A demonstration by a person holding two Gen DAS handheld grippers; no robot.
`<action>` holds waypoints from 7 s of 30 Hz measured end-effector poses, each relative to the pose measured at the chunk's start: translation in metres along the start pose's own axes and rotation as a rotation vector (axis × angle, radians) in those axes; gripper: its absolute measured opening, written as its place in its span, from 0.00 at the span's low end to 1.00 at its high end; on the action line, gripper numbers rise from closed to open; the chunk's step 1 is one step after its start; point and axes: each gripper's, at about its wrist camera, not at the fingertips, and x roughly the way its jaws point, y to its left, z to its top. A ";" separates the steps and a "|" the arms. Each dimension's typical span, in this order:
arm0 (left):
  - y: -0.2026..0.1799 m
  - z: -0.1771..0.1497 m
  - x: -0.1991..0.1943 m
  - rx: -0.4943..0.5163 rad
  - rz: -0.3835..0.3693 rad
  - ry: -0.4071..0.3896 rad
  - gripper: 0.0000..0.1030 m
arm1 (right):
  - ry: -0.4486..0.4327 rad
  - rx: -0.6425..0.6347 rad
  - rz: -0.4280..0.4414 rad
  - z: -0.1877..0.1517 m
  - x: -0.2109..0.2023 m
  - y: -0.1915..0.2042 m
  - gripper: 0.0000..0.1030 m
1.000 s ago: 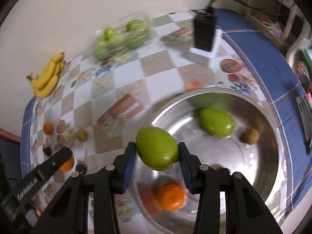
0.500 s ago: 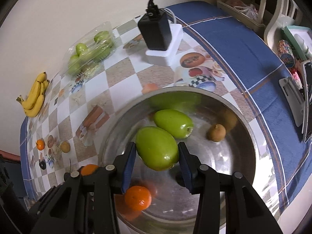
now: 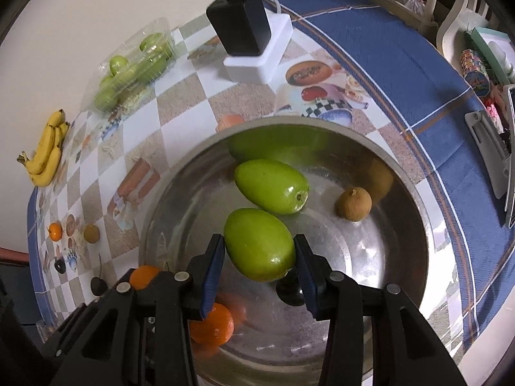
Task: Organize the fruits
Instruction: 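Carry the mandarin and mango over the steel bowl and open both tools, then lift both open tools out of the bowl back over the table, then grasp a dark plum with the right tool while the left tool grasps a small yellow fruit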
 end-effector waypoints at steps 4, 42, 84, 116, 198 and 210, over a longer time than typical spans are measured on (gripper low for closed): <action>-0.002 0.000 0.004 0.005 -0.008 0.014 0.39 | 0.010 0.005 -0.006 0.001 0.003 -0.003 0.44; -0.001 0.002 -0.004 -0.018 -0.050 0.014 0.49 | -0.046 -0.041 -0.009 0.007 -0.017 0.007 0.50; 0.105 -0.001 -0.020 -0.409 0.135 -0.046 0.79 | -0.042 -0.130 -0.027 0.005 -0.011 0.028 0.65; 0.131 -0.006 -0.034 -0.436 0.270 -0.087 1.00 | -0.102 -0.179 -0.018 0.003 -0.013 0.038 1.00; 0.259 -0.030 -0.059 -0.576 0.256 -0.064 0.99 | 0.130 -0.473 0.240 -0.069 0.052 0.213 0.26; 0.242 -0.015 -0.054 -0.526 0.174 -0.107 0.91 | 0.065 -0.328 0.247 -0.034 0.037 0.163 0.25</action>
